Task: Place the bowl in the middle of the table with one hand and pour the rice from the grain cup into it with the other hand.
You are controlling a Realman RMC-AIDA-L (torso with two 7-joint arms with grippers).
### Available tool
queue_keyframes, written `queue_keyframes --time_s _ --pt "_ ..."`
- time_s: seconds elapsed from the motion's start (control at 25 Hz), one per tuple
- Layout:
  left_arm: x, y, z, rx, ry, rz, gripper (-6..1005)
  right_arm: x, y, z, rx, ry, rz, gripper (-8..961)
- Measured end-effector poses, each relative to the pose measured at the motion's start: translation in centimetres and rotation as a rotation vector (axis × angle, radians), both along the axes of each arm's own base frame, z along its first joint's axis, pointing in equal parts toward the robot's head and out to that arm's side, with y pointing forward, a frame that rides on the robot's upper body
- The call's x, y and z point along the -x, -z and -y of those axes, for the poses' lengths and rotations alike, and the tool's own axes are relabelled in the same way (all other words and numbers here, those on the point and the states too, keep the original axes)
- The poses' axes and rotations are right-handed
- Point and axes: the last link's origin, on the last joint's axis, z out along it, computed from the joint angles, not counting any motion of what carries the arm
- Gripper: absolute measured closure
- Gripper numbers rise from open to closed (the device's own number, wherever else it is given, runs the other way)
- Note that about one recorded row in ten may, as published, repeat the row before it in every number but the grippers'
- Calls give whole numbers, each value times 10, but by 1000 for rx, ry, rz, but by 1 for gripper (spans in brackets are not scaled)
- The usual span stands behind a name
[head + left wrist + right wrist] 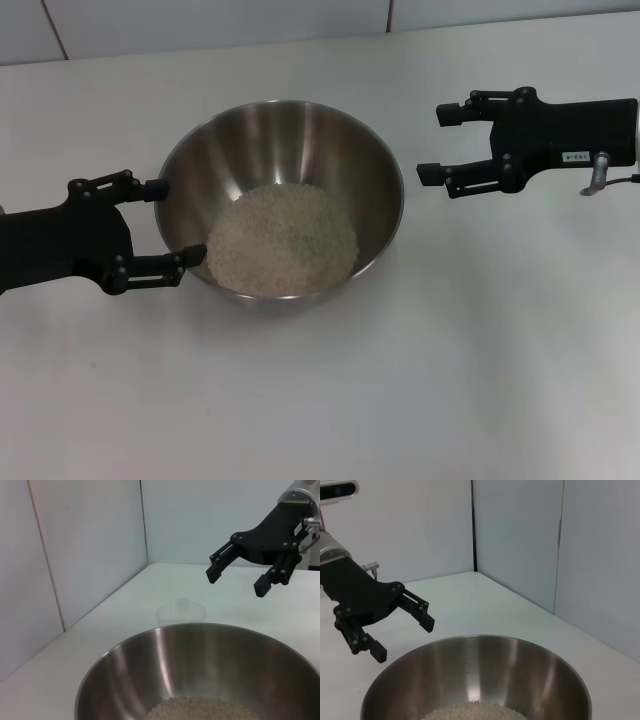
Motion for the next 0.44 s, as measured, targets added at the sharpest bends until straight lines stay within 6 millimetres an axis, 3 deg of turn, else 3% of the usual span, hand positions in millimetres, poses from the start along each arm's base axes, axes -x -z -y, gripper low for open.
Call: queue_keyframes --time_s 0.44 --pt "-1 0 0 1 1 0 137 1 3 1 8 -7 -8 110"
